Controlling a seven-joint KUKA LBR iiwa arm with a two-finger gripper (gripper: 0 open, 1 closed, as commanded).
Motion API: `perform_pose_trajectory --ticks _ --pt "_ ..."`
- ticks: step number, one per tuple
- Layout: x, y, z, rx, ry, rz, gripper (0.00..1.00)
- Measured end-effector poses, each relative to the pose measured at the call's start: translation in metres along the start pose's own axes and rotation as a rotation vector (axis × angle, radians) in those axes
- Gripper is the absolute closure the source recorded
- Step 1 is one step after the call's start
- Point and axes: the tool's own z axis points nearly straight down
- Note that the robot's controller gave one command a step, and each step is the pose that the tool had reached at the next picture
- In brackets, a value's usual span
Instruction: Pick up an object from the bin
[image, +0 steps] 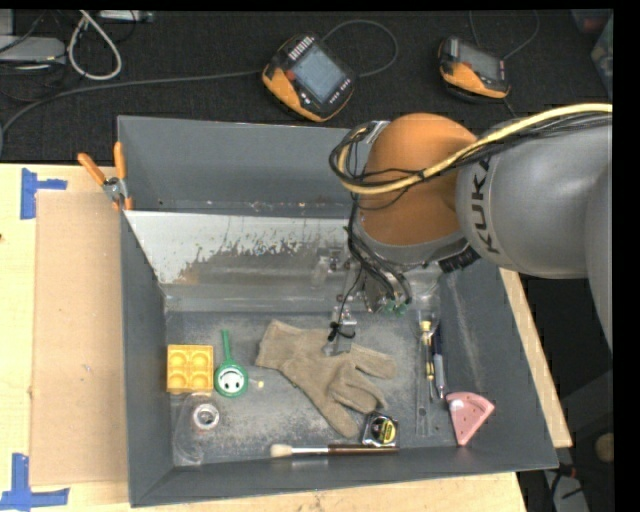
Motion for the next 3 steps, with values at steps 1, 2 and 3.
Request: perform_pose_trajectory --ticks 1,2,3 --pt "-0.001 -0.001 -0.005 0.000 -0.007 0.002 0.00" --pt "0.011 0.017 0.112 -0.001 0.003 0.157 0.00" --pt "0.008 0.032 0.108 -0.002 -0.014 0.202 0.00"
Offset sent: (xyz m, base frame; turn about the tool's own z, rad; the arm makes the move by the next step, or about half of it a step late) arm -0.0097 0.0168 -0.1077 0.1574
